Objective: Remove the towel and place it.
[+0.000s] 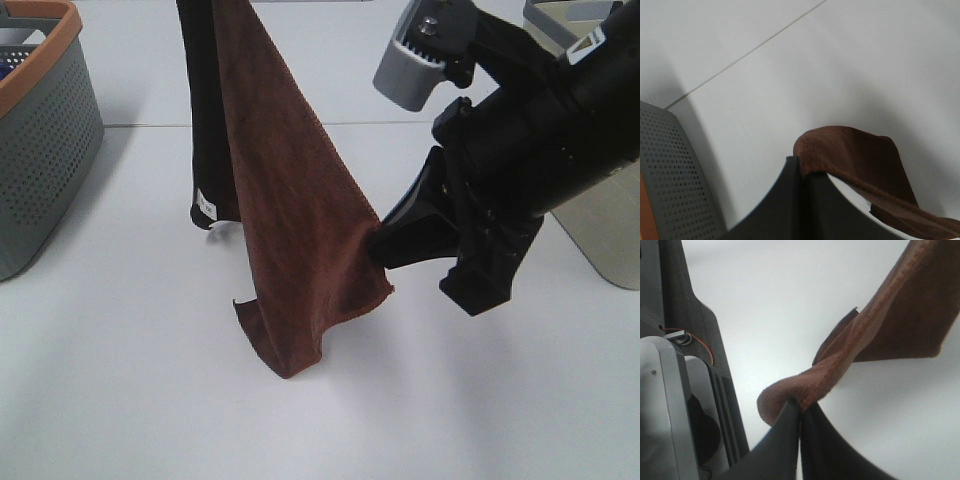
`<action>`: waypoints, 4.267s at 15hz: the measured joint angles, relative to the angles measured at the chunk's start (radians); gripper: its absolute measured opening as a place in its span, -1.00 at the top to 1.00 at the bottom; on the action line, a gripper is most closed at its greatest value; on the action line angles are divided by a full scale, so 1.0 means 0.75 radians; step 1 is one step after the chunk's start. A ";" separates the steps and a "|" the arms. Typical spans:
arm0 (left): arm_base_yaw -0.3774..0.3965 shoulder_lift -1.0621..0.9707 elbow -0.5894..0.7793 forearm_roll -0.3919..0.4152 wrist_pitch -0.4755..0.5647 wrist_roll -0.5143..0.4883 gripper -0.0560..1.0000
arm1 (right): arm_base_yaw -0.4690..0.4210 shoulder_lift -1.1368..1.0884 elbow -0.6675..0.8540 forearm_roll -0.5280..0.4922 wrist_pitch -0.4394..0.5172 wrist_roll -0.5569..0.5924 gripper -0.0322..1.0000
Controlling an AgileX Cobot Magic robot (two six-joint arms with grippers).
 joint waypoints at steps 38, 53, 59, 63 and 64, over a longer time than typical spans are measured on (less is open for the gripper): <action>0.257 0.251 0.000 0.387 -0.769 -0.047 0.89 | -0.355 0.705 -0.848 -2.135 -0.955 1.672 0.94; 0.276 0.383 0.000 0.080 -0.615 0.168 0.89 | -0.387 0.967 -0.992 -1.605 -0.679 1.657 0.94; 0.259 0.383 0.000 -0.300 -0.069 0.453 0.89 | -0.388 0.856 -0.891 -0.895 -0.049 1.203 0.94; 0.268 0.380 0.177 -0.444 0.004 0.573 0.89 | -0.399 0.856 -0.889 -0.552 0.477 0.881 0.94; 0.268 0.380 0.261 -0.456 0.008 0.579 0.89 | -0.399 0.856 -0.889 -0.545 0.568 0.881 0.94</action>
